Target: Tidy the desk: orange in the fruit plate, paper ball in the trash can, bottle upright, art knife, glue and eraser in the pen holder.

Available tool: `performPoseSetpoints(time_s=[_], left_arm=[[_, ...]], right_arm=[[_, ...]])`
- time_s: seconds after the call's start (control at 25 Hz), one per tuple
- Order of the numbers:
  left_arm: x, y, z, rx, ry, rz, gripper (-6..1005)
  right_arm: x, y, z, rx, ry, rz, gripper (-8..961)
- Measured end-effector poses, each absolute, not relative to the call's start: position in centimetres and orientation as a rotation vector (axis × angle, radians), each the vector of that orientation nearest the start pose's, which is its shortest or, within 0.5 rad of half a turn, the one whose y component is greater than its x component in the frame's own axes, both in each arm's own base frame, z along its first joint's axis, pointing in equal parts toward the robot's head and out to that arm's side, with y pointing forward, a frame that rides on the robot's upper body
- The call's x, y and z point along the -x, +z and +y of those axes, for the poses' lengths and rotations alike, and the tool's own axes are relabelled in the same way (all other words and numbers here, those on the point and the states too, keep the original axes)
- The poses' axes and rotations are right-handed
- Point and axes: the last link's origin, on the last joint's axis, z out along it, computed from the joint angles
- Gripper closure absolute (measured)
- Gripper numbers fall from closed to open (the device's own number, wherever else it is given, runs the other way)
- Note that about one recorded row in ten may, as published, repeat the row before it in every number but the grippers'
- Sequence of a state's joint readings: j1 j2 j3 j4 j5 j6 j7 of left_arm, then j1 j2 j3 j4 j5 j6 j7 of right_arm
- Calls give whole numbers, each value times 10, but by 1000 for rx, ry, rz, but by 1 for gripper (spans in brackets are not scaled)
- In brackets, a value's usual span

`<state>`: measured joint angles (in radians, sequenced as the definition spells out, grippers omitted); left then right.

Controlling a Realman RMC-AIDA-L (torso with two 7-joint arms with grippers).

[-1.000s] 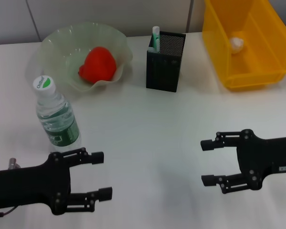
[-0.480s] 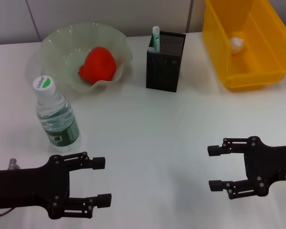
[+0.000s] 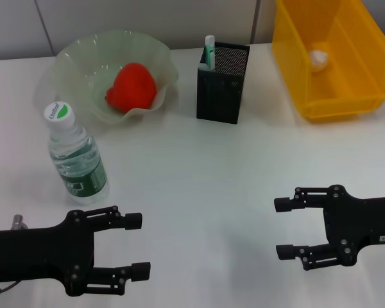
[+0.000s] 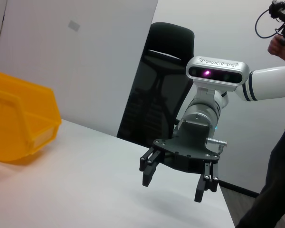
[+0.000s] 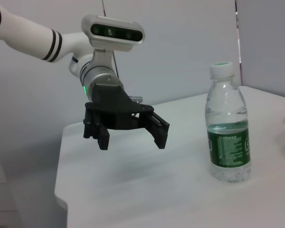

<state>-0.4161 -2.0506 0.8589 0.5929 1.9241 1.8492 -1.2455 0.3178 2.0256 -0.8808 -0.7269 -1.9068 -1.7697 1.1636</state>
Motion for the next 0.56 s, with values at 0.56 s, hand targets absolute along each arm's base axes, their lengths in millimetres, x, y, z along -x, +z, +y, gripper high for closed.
performPoseSetpoints(time_s=[0.56], left_arm=[[268, -12, 255, 3008, -915, -525, 155]], right_arm=[[-291, 9, 254, 2923, 717, 359, 180]])
